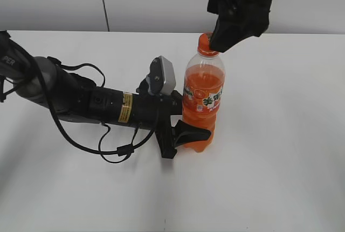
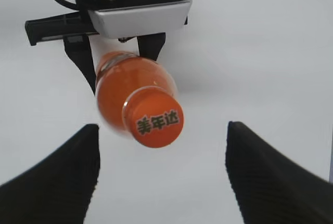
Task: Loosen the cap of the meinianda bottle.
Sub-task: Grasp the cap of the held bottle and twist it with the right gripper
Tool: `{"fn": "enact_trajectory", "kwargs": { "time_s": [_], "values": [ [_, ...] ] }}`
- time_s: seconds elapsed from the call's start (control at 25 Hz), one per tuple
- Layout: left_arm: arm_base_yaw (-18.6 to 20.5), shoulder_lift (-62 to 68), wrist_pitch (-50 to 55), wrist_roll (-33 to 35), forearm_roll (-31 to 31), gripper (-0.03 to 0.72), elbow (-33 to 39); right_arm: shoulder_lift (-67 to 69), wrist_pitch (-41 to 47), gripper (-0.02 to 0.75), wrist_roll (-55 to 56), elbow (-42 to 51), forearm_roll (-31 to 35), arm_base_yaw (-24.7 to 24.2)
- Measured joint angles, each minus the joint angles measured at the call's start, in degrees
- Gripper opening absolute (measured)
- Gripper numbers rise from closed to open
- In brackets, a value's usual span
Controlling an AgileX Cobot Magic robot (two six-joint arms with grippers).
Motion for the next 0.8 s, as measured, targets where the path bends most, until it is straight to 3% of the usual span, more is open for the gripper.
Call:
{"fn": "enact_trajectory", "kwargs": {
  "time_s": [0.2,0.52,0.8],
  "values": [
    [0.0,0.0,0.0,0.0,0.0,0.41,0.0,-3.6,0.0,0.568,14.0,0.0,2.3,0.0],
    [0.0,0.0,0.0,0.0,0.0,0.41,0.0,-4.4,0.0,0.566,61.8,0.0,1.4,0.0],
    [0.0,0.0,0.0,0.0,0.0,0.41,0.0,-3.7,0.1,0.566,69.4,0.0,1.2,0.0]
  ]
}}
